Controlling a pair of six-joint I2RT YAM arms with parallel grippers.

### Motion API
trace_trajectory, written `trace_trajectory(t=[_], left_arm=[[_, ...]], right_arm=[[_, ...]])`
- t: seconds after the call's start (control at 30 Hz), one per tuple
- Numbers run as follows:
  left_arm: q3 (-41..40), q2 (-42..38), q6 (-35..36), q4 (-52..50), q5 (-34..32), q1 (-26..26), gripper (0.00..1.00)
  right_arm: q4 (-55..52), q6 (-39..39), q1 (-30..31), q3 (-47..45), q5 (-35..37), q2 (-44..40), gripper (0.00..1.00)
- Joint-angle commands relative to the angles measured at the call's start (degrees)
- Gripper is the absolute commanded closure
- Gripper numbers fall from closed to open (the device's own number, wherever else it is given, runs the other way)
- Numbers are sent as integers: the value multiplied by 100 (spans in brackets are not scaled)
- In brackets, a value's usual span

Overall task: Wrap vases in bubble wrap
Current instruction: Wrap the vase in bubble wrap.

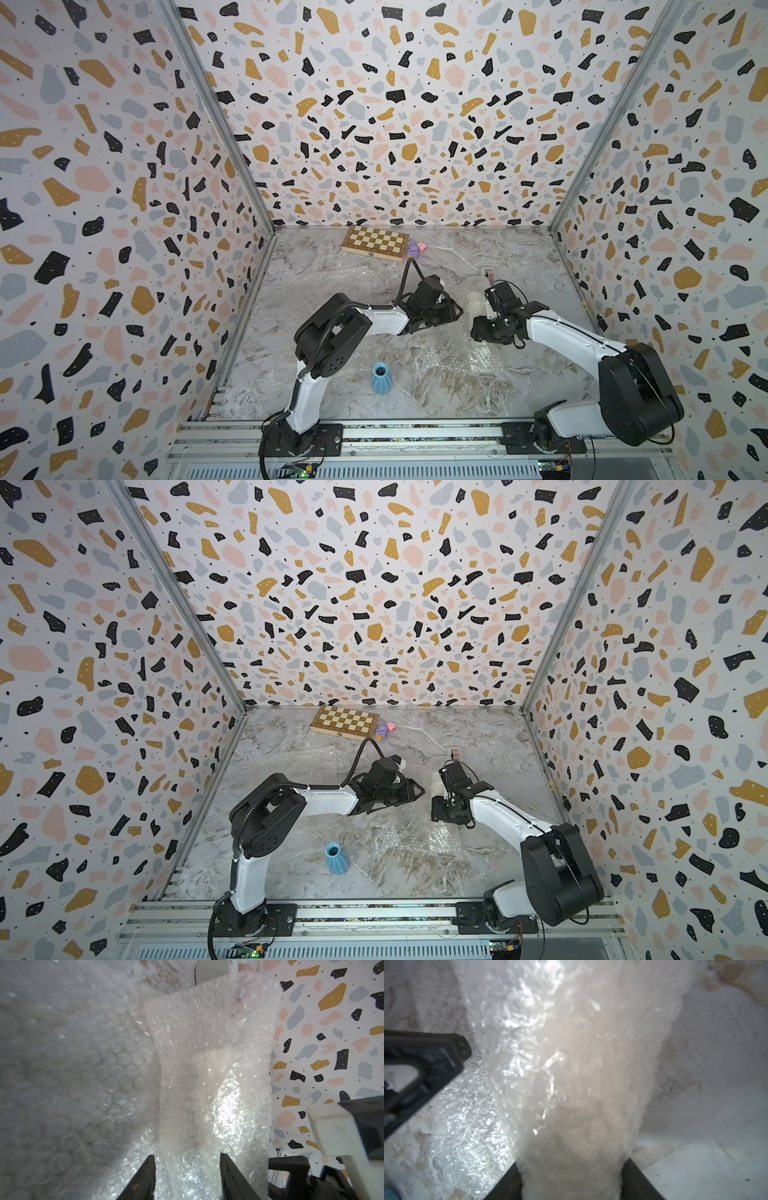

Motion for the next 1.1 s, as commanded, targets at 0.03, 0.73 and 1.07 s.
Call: trace_trajectory(t=[0.03,0.73,1.07], left_arm=[[-39,131,-130,456,108,-39,55],[314,790,80,87,166,-59,73],[542,911,211,-199,149,-204,73]], right_arm=[[-214,327,297,252,487,222,42],[44,-527,-1292,-136,-2374,-868,12],[1466,-609,-2311,-984,-3847,-449,10]])
